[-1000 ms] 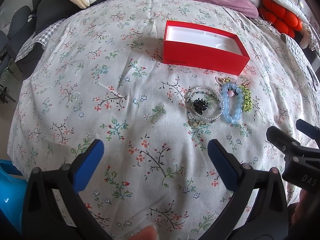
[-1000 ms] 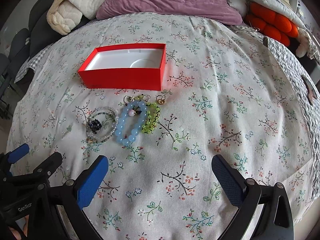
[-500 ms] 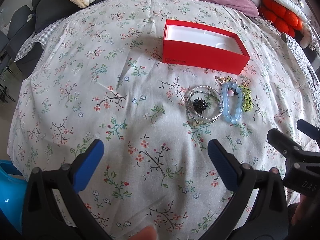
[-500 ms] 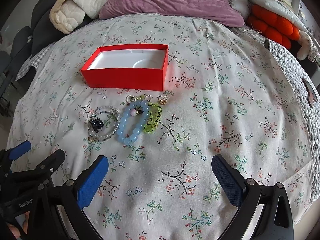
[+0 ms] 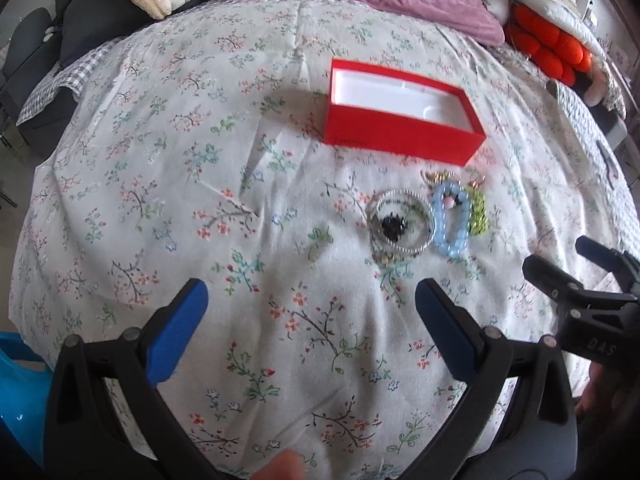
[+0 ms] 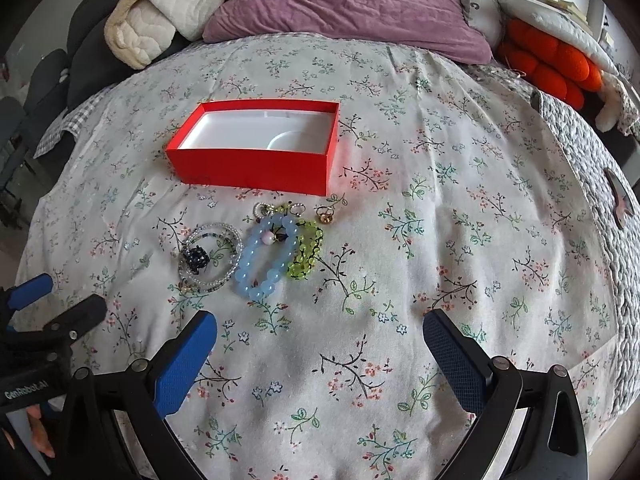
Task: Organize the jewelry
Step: 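Reach the left tool to the silver beaded bracelet and grasp it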
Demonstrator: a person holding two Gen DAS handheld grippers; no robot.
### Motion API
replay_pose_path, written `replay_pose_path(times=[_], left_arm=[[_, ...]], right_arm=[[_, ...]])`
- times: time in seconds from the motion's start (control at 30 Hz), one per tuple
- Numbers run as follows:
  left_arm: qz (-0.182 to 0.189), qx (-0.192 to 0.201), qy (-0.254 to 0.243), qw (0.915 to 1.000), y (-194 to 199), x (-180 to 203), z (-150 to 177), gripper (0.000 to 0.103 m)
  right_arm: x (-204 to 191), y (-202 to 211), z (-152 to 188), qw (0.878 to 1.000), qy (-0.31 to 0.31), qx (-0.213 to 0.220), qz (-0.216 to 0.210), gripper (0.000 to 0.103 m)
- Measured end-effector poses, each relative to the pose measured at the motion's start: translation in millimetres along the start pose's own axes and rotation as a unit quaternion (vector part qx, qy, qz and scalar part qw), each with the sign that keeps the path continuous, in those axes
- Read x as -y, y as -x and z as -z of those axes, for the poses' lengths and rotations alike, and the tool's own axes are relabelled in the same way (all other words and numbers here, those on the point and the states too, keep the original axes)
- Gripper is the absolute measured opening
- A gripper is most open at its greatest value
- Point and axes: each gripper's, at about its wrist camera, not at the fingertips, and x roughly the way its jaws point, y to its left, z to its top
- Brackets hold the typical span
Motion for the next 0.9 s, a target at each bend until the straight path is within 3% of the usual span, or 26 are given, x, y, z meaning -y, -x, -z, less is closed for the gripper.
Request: replay_pose_path(times=[0.23, 0.47, 0.53, 0.63, 0.9], left_arm=[[0.016, -0.025, 0.003, 0.9996, -2.1, -15.8, -28.6, 0.103], [0.058, -0.040, 0.011, 0.9975, -29.4, -16.9, -40.0, 0.102], [0.063, -0.054, 0.007, 0.9965, -44.1, -12.7, -39.2, 0.096], [0.085, -0.079, -0.003, 0.9933, -63.4, -3.7, -39.8, 0.087], [0.160, -0.117, -0.011, 0.9800, -83.5, 7.6, -48.6, 0.075]], right_arm=[[15.6, 7.1, -28.0, 1.000, 0.000, -0.010, 0.005, 0.103], [16.4, -7.0, -57.6, 0.999, 0.013, -0.029, -0.025, 0.103], [19.7, -18.2, -56.0, 0.999, 0.006, -0.030, -0.026, 0.103], [23.0, -36.8, -52.5, 0.997, 0.003, -0.069, -0.037, 0.102], [34.3, -52.0, -54.8, 0.995, -0.013, -0.080, -0.058, 0.102]])
